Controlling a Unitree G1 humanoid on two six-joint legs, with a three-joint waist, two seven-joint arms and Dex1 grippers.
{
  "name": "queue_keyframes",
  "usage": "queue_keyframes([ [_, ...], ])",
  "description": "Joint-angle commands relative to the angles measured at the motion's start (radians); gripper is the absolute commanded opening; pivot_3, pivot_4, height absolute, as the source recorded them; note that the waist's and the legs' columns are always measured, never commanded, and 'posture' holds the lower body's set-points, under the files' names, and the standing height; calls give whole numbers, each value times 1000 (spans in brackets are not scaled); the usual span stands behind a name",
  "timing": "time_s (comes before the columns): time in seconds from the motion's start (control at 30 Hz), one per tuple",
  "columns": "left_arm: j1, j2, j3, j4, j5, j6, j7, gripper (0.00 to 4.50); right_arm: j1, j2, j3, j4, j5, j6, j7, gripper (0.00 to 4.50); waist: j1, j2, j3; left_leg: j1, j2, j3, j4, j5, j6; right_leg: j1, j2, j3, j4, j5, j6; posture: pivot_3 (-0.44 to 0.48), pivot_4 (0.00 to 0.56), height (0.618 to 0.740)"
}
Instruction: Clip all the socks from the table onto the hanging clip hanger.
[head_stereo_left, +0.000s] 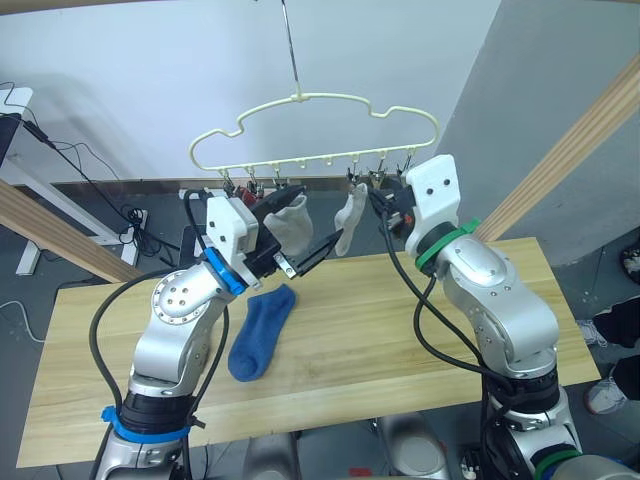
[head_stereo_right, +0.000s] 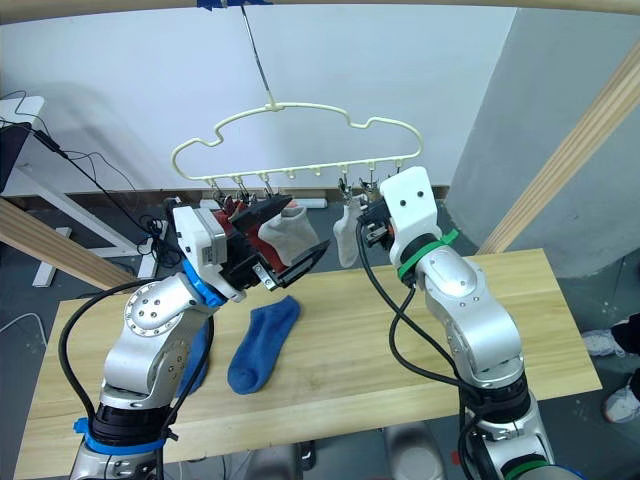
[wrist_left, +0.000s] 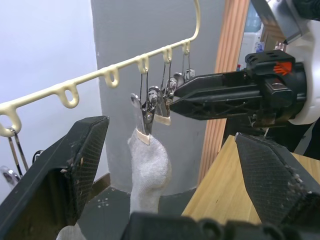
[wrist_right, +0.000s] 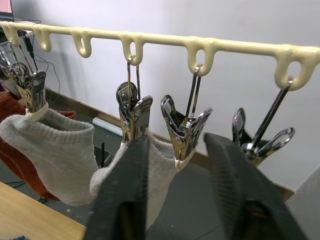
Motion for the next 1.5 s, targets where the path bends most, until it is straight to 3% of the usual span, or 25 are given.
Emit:
queue_keyframes([
  [0.03, -9, -3, -4, -15, 3, -10, -1, 4500, -20, 8, 4, -12, -18, -33, -5, 2778, 0, 0, 0, 0, 0, 0, 0, 0, 0, 0, 0, 0, 0, 0, 0, -231, 293, 740],
  [0.73, -22, -12, -23, -5, 22, -15, 4, 4500, -62, 36, 25, 117, -98, -170, -11, 2778, 0, 0, 0, 0, 0, 0, 0, 0, 0, 0, 0, 0, 1, 0, 0, -224, 294, 740],
  [1.03, -21, -13, -28, -3, 26, -19, 1, 4500, -42, 46, 24, 81, -120, -141, -9, 2778, 0, 0, 0, 0, 0, 0, 0, 0, 0, 0, 0, 0, 1, 0, 0, -230, 295, 740],
  [1.33, -25, -18, -26, -2, 28, -14, 4, 4500, -51, 176, -35, 44, -95, -27, -91, 2778, 0, 0, 0, 0, 1, -1, 1, 0, 0, 0, 0, 0, 1, 0, 0, -229, 296, 740],
  [1.5, -28, -20, -26, 0, 30, -14, 4, 4500, -53, 195, -32, 39, -110, -11, -115, 2778, 0, 0, 0, 0, 0, -1, 1, 0, 0, 0, -1, 0, 1, 0, 0, -229, 296, 740],
])
